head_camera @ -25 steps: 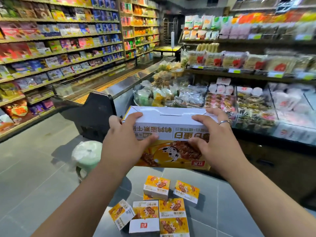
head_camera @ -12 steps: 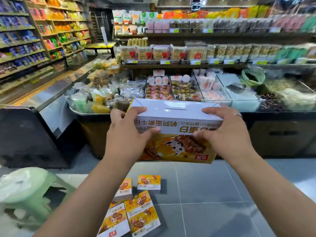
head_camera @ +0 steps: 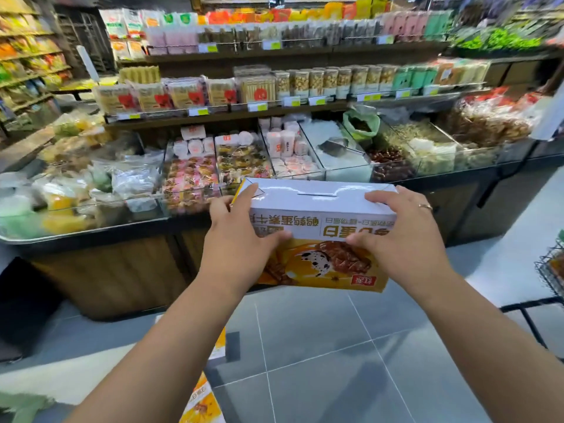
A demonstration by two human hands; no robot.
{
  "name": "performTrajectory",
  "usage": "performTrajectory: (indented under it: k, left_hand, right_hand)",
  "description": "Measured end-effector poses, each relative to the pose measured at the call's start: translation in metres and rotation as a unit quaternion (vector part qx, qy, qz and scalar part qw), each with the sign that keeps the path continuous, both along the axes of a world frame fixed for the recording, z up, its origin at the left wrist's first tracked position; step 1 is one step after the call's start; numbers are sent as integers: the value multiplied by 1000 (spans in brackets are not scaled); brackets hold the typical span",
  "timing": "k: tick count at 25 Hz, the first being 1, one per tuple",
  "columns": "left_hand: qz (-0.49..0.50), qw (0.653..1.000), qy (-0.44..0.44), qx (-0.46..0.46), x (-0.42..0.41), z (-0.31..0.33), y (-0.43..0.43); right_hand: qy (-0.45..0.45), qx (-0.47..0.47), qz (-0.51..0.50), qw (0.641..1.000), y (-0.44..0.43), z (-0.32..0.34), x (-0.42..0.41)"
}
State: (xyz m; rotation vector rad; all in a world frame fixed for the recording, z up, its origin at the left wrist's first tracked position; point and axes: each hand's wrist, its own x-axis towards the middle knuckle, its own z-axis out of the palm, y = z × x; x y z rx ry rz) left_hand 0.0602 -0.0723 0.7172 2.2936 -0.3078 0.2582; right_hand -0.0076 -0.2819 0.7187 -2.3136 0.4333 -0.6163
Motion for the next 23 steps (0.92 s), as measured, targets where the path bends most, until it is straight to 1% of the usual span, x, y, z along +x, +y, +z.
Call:
performTrajectory:
  k: [3, 6, 12, 17, 23]
  left_hand:
    - [-39, 999, 3, -8, 7, -4, -85]
    - [-86, 996, 4, -23, 12, -3, -163]
    - [-182, 983, 9, -1, 36, -5, -296]
    - [-271, 962, 14, -3, 67, -22, -415]
    - [-383, 923, 21, -6, 110, -32, -568]
  right_hand:
    - [8, -7, -29, 1000, -78, 1, -8]
    - [14, 7, -73, 997, -147, 2, -20]
    - [17, 13, -154, 988, -261, -10, -35]
    - [18, 1, -234, 972, -355, -22, -38]
    - [16, 14, -348, 937, -462, -29, -26]
